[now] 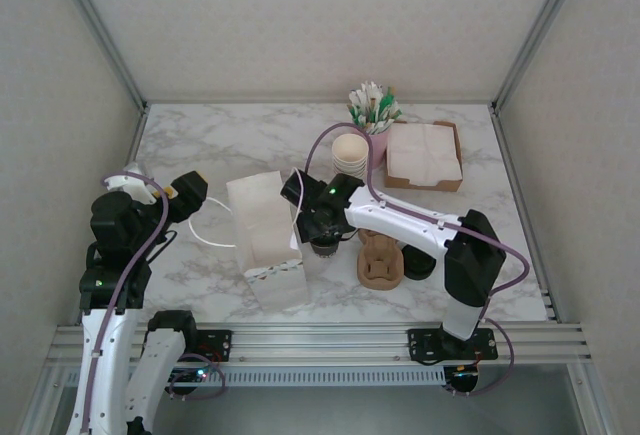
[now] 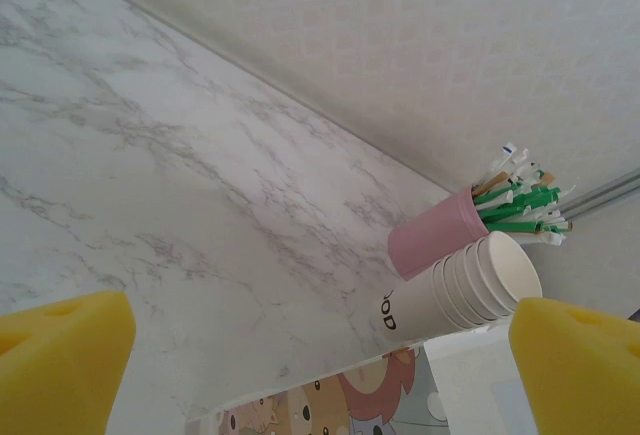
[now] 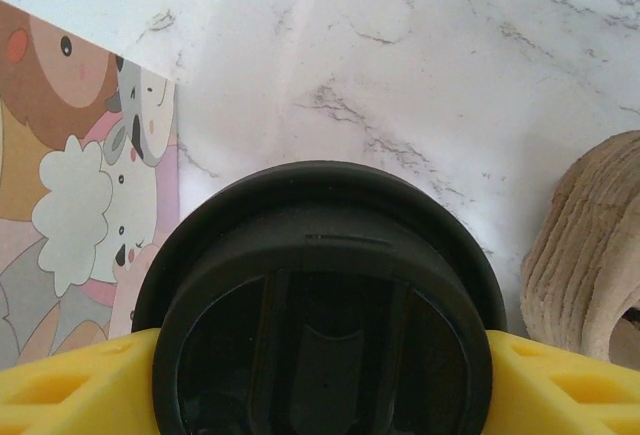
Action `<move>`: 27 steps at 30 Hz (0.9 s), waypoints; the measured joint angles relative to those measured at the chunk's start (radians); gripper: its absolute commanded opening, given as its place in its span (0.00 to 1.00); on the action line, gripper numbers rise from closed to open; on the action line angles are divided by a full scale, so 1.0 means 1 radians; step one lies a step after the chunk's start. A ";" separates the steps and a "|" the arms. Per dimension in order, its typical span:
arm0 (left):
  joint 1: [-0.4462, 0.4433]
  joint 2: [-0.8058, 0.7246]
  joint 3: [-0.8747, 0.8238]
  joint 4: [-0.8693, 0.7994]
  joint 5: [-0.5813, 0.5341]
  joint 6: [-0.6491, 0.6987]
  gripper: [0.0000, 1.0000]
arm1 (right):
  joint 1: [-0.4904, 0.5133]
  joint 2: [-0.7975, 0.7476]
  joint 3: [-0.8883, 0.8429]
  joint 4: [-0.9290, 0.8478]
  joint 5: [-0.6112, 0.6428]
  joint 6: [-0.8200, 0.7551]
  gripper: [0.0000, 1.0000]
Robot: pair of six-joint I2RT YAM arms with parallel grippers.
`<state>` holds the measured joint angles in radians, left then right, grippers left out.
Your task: Pack the takeout coffee
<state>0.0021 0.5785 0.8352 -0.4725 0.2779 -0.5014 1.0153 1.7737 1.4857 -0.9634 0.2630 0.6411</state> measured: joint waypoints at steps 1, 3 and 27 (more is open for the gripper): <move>0.000 0.000 0.000 0.000 0.000 0.000 0.96 | 0.001 -0.003 -0.007 0.005 0.006 0.004 0.75; 0.000 0.000 0.000 0.000 0.000 0.000 0.96 | 0.002 -0.011 -0.021 0.013 0.014 0.014 0.75; 0.000 0.010 0.000 0.000 0.000 0.000 0.96 | -0.011 -0.029 -0.076 0.044 0.072 0.026 0.74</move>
<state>0.0021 0.5888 0.8352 -0.4728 0.2779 -0.5014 1.0042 1.7447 1.4101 -0.9192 0.3347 0.6670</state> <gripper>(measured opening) 0.960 0.740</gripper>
